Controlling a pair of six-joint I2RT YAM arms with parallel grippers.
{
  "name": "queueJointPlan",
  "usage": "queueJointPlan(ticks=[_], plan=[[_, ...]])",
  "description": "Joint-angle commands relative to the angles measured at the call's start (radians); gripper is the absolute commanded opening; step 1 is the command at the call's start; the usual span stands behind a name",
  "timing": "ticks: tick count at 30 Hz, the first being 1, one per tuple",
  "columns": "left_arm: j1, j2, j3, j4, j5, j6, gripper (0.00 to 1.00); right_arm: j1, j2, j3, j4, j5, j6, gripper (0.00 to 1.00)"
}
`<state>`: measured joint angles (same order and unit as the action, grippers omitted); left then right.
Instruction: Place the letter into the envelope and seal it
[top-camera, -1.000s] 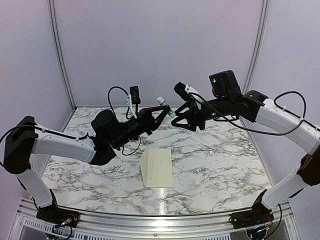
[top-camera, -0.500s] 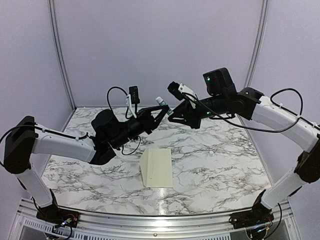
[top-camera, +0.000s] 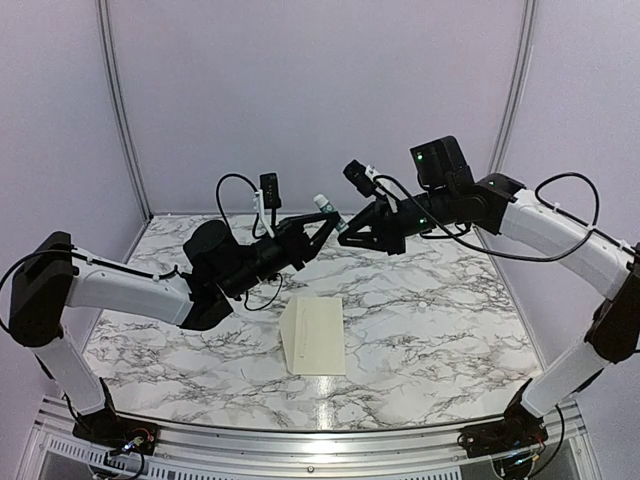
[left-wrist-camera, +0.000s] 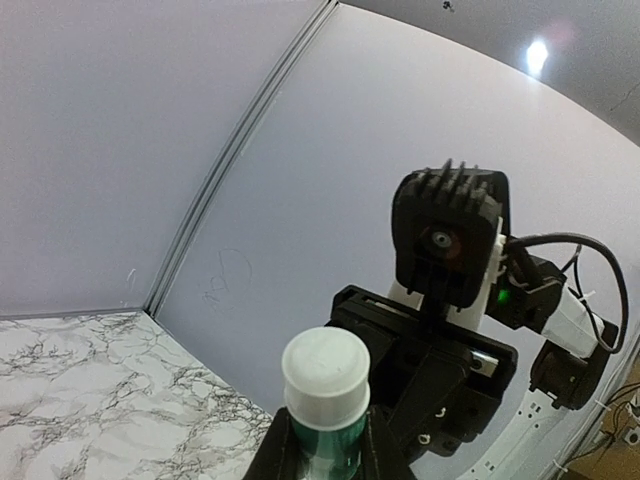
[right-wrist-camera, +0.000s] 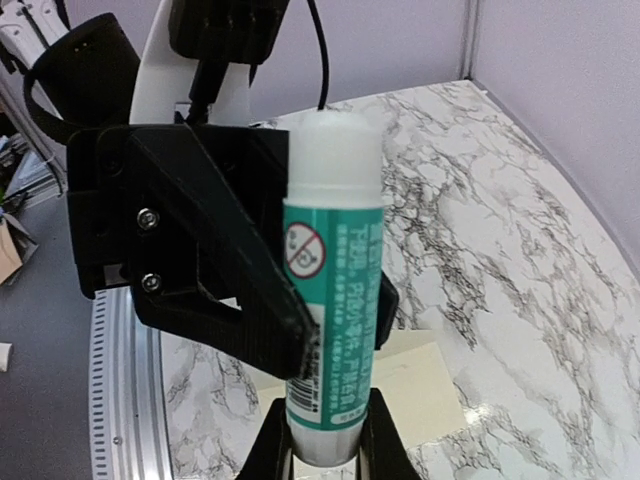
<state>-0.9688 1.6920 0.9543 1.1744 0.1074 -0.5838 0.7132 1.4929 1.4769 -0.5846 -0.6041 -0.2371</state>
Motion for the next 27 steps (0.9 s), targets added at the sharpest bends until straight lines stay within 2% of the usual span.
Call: queueJointPlan(ticks=[1,5,8,10,11,13,15,17,20,23,27], plan=[[-0.001,0.018,0.021,0.019,0.053,0.039,0.0,-0.084,0.021,0.01,0.098,-0.548,0.15,0.0],[-0.002,0.017,0.017,0.023,0.077,0.041,0.0,-0.135,0.015,-0.086,0.368,-0.824,0.422,0.0],[-0.002,0.018,0.014,0.03,0.079,0.037,0.0,-0.144,0.001,-0.167,0.568,-0.872,0.599,0.02],[-0.002,0.015,0.012,0.035,0.078,0.035,0.0,-0.154,-0.008,-0.179,0.54,-0.84,0.571,0.07],[-0.001,0.013,0.011,0.035,0.077,0.035,0.0,-0.163,-0.009,-0.172,0.486,-0.819,0.506,0.11],[-0.002,0.007,0.009,0.036,0.068,0.035,0.0,-0.173,-0.012,-0.123,0.27,-0.676,0.291,0.26],[-0.002,-0.001,0.003,0.036,0.047,0.032,0.0,-0.149,-0.023,-0.079,0.09,-0.423,0.099,0.36],[-0.002,-0.007,-0.005,0.036,0.019,0.028,0.0,-0.101,-0.047,-0.073,0.035,-0.129,0.009,0.42],[-0.002,-0.014,-0.013,0.036,-0.012,0.021,0.0,-0.024,-0.076,-0.083,0.032,0.155,-0.067,0.44],[-0.002,-0.008,-0.014,0.037,-0.02,0.012,0.0,0.01,-0.073,-0.06,0.025,0.253,-0.091,0.45],[-0.002,-0.002,-0.013,0.044,-0.021,-0.006,0.0,0.042,-0.044,-0.013,0.014,0.288,-0.107,0.46]])
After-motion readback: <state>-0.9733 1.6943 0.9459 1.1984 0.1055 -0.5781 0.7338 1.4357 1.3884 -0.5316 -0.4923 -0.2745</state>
